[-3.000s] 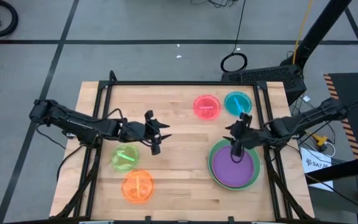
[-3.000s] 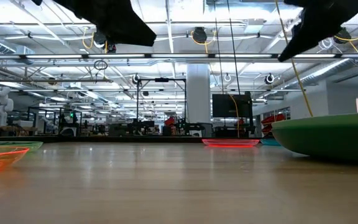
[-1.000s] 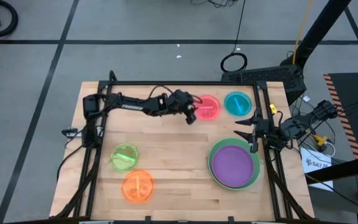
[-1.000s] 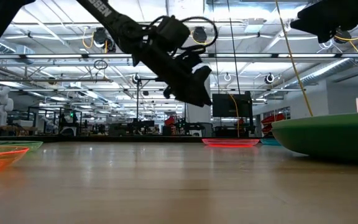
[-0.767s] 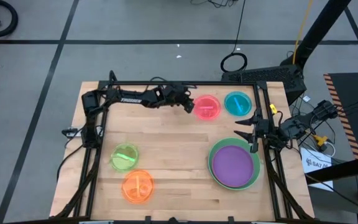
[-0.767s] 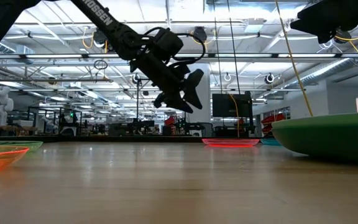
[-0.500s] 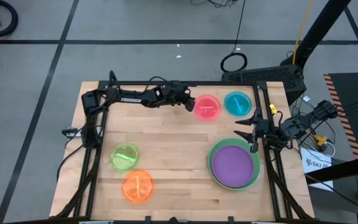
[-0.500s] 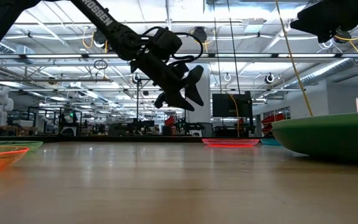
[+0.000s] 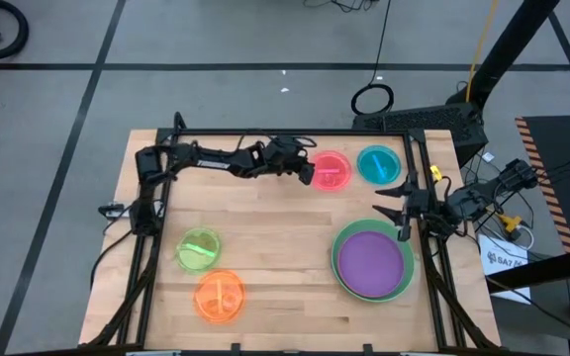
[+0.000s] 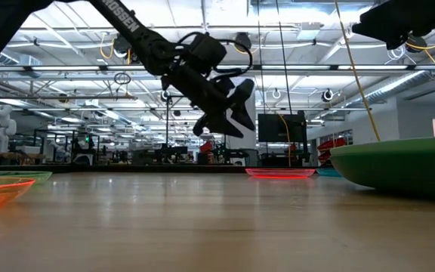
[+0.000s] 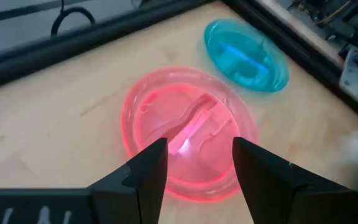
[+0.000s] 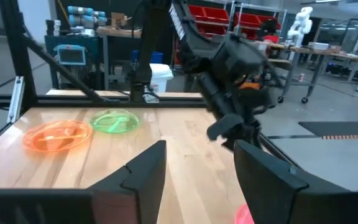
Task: Stack plastic plates
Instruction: Stack the small pink plate on top of the purple plate
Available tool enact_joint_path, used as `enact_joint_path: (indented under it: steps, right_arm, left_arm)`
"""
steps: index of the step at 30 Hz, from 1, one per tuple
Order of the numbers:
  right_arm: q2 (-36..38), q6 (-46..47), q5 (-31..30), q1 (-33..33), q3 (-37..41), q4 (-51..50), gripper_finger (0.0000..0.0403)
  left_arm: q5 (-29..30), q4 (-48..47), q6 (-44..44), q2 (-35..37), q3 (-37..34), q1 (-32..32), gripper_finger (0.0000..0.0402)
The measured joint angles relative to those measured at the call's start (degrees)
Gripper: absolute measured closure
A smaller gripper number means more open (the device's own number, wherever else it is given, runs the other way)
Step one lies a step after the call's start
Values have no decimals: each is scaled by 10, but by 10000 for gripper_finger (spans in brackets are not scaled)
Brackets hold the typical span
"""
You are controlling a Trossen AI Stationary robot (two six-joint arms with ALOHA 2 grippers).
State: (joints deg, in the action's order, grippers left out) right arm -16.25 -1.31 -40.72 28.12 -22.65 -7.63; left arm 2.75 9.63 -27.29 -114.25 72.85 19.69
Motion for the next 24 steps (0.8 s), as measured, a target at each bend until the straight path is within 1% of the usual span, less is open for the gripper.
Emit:
enact_joint_path:
  steps: [2,3,6,8,11,14,15,16,20,24]
  right_arm:
    - [1,0,-17,0,0,2,222]
    - [0,0,-21,0,0,1,222]
    - [1,3,-35,0,0,-4,222]
    - [1,5,-40,0,0,-4,222]
    - [1,6,-43,0,0,-6,222]
    - [1,6,-43,0,0,-6,222]
    - [1,6,-43,0,0,-7,222]
    - [1,6,-43,0,0,-8,222]
    - [1,7,-43,0,0,-8,222]
    - [1,6,-43,0,0,-8,222]
  left_arm:
    - [1,4,0,-18,13,-5,215]
    - [1,-9,0,-25,18,-6,215]
    - [3,-8,5,-56,56,-12,215]
    - [3,-38,13,-71,88,-12,215]
    - [18,-110,35,-87,136,-14,215]
    - [33,-136,58,-96,170,-14,215]
    - [32,-161,58,-97,179,-11,215]
    - [33,-186,59,-97,188,-8,215]
    - [30,-229,67,-102,208,9,215]
    - [11,-277,66,-103,213,18,215]
